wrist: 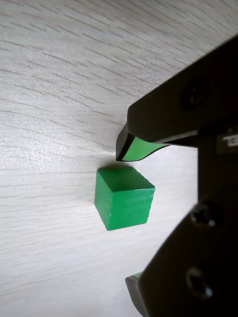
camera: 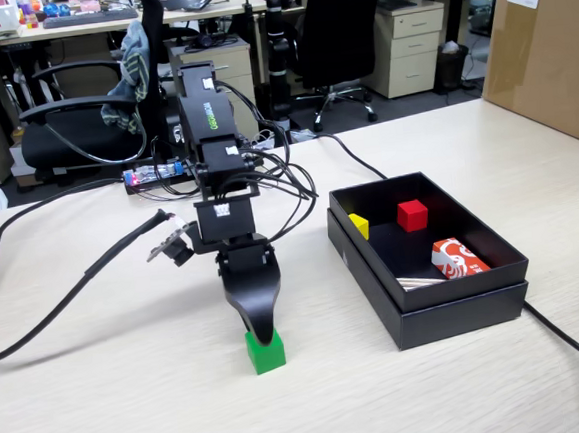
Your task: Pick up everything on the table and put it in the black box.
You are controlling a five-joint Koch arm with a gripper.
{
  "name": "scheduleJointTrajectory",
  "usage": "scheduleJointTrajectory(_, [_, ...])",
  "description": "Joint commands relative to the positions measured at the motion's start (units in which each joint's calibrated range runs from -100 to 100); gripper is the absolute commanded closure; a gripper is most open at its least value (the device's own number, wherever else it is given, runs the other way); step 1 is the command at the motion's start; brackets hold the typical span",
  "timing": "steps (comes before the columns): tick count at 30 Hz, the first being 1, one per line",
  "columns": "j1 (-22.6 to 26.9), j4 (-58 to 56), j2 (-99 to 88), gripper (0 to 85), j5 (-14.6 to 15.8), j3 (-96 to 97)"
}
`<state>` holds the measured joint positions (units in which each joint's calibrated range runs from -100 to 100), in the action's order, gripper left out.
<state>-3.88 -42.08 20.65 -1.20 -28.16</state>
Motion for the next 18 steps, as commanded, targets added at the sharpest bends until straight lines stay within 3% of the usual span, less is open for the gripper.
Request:
scheduleJointTrajectory(1, [0.1, -1.3, -1.1, 40.6, -1.2, -4.5])
scheduleJointTrajectory(13, [0.5, -2.6, 2.8, 41.2, -1.7, -6.5])
scheduleJointTrajectory(18, [0.6, -4.9, 3.7, 47.7, -1.6, -7.2])
